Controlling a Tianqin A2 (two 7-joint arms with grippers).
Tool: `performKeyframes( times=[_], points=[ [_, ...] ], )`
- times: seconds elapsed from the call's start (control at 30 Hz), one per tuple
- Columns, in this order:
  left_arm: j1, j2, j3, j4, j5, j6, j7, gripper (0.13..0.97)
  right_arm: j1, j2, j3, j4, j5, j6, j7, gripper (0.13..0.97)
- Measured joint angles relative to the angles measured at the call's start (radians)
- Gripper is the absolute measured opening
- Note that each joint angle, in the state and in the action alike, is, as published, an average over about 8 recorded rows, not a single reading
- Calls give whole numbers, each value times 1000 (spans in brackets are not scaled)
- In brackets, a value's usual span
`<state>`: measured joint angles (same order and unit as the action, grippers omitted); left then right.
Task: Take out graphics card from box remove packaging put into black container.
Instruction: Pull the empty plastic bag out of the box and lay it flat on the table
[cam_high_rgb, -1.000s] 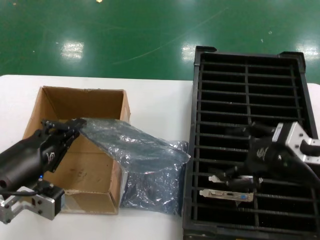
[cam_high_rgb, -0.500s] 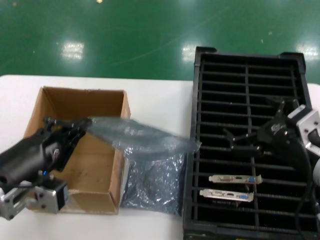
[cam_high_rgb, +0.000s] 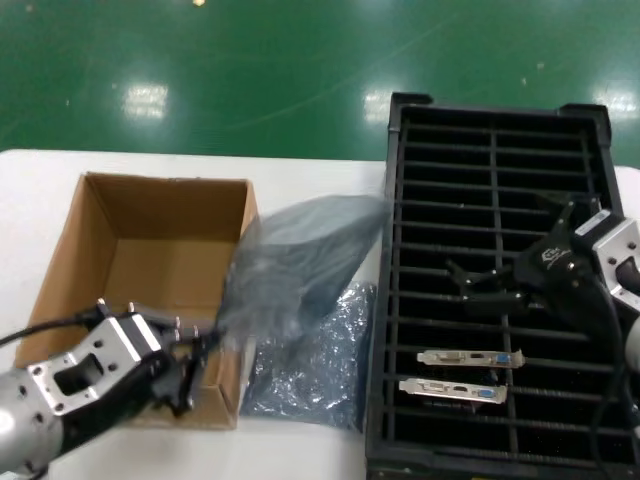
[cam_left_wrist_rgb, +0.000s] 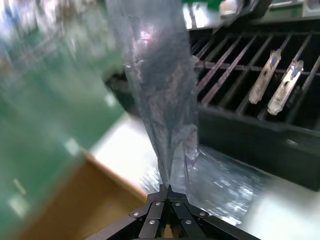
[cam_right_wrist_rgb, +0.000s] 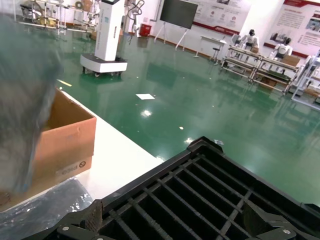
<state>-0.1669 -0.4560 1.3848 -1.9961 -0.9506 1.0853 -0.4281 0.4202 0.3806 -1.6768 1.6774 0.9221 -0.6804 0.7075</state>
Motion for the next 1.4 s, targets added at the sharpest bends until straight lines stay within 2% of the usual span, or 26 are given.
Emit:
performKeyframes(
  times=[0.07, 0.13, 0.23, 0.43, 0.67, 0.83, 0.97, 1.07, 1.23, 1.3, 1.4],
  points=[
    [-30, 33, 6, 26, 45, 77, -99, 139, 0, 0, 0, 0, 0, 0, 0, 957],
    [-67, 54, 20, 53, 78, 134, -187, 139, 0, 0, 0, 0, 0, 0, 0, 963],
    [-128, 70, 53, 95, 109, 183, -297, 139, 0, 0, 0, 0, 0, 0, 1, 966],
    [-224, 83, 111, 167, 146, 223, -425, 145, 0, 1, -1, 0, 0, 1, 1, 966],
    [-280, 87, 141, 211, 166, 228, -498, 184, 0, 1, -1, 0, 0, 1, 1, 966],
    [-307, 78, 131, 200, 150, 203, -520, 239, 0, 1, -1, 0, 0, 1, 1, 966],
    [-327, 55, 99, 147, 104, 161, -510, 294, 0, 1, -1, 0, 0, 1, 1, 966],
    [-331, 30, 60, 85, 67, 105, -475, 338, 0, 1, -1, 0, 0, 1, 2, 966],
    [-304, -8, -19, -8, 30, -33, -369, 448, 0, 1, -1, 0, 1, 2, 1, 966],
    [-292, -14, -37, -23, 21, -73, -338, 470, -3, 1, -1, 0, 5, 5, -2, 966],
    [-280, -15, -41, -22, 3, -106, -312, 551, -9, 0, 0, -2, 20, 16, -13, 966]
  ],
)
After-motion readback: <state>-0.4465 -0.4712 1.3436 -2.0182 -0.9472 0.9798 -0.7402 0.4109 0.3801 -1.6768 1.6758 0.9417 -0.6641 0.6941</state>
